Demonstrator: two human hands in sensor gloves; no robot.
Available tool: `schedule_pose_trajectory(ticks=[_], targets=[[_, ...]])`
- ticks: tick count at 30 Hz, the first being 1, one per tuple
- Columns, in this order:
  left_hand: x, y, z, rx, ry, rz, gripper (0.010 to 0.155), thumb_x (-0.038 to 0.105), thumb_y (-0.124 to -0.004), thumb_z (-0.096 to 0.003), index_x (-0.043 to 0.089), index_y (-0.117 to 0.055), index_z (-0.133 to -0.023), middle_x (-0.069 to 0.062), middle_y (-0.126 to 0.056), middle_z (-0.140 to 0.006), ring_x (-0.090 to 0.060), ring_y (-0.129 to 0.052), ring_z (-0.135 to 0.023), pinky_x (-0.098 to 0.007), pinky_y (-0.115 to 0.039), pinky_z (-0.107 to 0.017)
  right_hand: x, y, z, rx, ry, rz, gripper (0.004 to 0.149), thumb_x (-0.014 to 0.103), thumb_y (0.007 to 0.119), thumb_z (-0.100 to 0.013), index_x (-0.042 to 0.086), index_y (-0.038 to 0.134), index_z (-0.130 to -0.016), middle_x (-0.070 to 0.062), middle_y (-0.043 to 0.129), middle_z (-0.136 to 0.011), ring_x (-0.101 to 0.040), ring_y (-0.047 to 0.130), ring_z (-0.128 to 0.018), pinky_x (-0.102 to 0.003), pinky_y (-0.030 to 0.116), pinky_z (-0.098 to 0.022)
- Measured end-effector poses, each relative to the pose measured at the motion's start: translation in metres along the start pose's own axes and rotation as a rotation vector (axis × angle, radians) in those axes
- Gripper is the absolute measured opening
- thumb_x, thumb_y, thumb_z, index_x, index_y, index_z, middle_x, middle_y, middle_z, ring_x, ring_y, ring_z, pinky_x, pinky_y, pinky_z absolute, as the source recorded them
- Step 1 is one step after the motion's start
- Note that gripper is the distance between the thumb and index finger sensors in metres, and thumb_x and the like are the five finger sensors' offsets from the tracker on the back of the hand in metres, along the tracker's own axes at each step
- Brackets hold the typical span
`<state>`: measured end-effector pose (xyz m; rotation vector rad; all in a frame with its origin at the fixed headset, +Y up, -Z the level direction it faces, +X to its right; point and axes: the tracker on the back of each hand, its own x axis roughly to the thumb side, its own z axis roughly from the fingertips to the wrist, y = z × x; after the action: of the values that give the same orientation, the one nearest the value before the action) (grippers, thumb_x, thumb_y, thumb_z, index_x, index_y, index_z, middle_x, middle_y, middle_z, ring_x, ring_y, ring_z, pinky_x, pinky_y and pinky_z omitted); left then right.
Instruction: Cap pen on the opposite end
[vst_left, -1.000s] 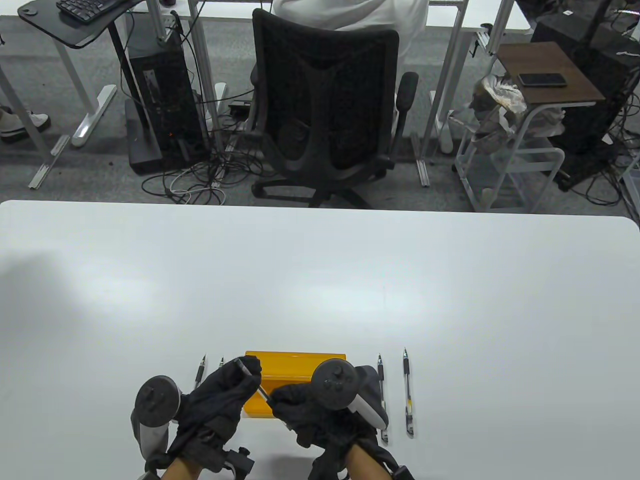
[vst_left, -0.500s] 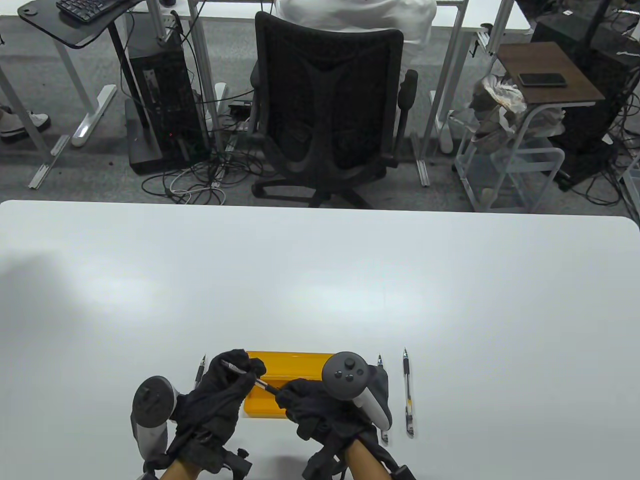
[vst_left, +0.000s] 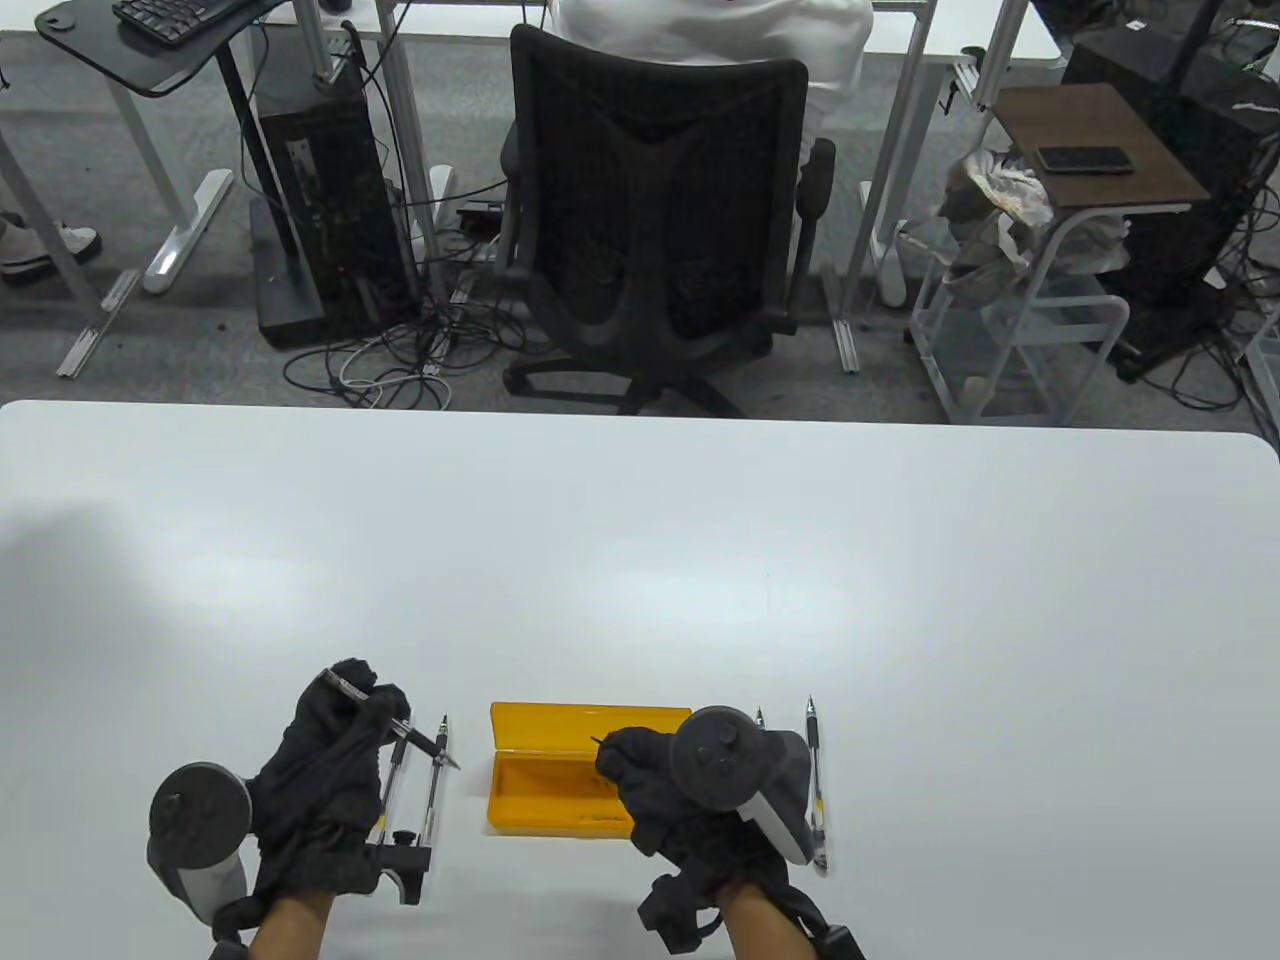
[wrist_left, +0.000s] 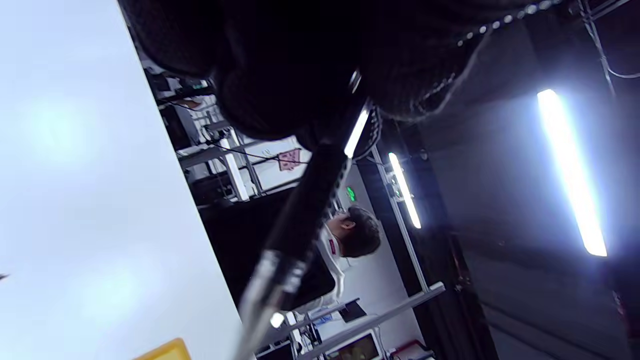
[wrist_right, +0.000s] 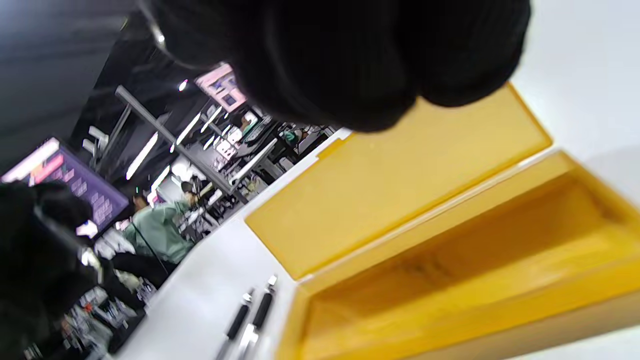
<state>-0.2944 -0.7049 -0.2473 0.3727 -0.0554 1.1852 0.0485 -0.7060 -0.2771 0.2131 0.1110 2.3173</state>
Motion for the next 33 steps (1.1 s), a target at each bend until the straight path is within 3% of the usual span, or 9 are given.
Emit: schedule_pose_trajectory(ticks=[5,10,16,21,33], targets=[[0.020,-0.028,0.003,-0.168,-0.222,-0.378,0.053,0.033,-0.091,-0.0515,0.009,-0.077,-0.097,-0.011,-0.099,-0.079,-0.033,-0.092,-0.067,-0.061,-0.060,-0.067,0.001,0.011,0.006,-0.014,-0.033,0.225,0.047,0.033,0.076,-0.042,0.016,0.087,-0.085,-0.006,0.100,-0.064,-0.014,0.102,-0.043,-0.043,0.086,-0.042],[0.034,-0.055,0.013,-0.356,-0.421,-0.730,0.050,0.032,-0.085,-0.0501,0.014,-0.081,-0.096,-0.010,-0.098,-0.080,-0.034,-0.089,-0.072,-0.064,-0.057,-0.068,0.002,0.014,0.007,0.021,-0.043,0.189,0.047,0.033,0.075,-0.042,0.016,0.087,-0.084,-0.007,0.100,-0.064,-0.015,0.101,-0.043,-0.045,0.085,-0.043],[0.036,-0.065,0.015,-0.415,-0.432,-0.777,0.048,0.029,-0.081,-0.0509,0.015,-0.082,-0.097,-0.012,-0.095,-0.081,-0.037,-0.085,-0.075,-0.065,-0.054,-0.069,0.004,0.016,0.006,0.063,-0.058,0.193,0.047,0.029,0.074,-0.044,0.017,0.084,-0.088,-0.007,0.098,-0.068,-0.016,0.100,-0.047,-0.047,0.083,-0.047],[0.038,-0.070,0.016,-0.431,-0.468,-0.823,0.048,0.030,-0.082,-0.0506,0.015,-0.082,-0.096,-0.011,-0.095,-0.081,-0.036,-0.085,-0.075,-0.065,-0.054,-0.069,0.008,0.015,0.007,0.037,-0.098,0.190,0.047,0.029,0.073,-0.044,0.018,0.083,-0.088,-0.007,0.098,-0.068,-0.016,0.100,-0.047,-0.047,0.083,-0.046],[0.043,-0.080,0.022,-0.467,-0.500,-0.803,0.048,0.031,-0.082,-0.0507,0.016,-0.082,-0.097,-0.011,-0.095,-0.081,-0.036,-0.086,-0.075,-0.066,-0.054,-0.070,0.016,0.024,0.010,0.048,-0.150,0.174,0.047,0.030,0.073,-0.044,0.019,0.083,-0.088,-0.007,0.098,-0.068,-0.016,0.100,-0.046,-0.046,0.083,-0.046]])
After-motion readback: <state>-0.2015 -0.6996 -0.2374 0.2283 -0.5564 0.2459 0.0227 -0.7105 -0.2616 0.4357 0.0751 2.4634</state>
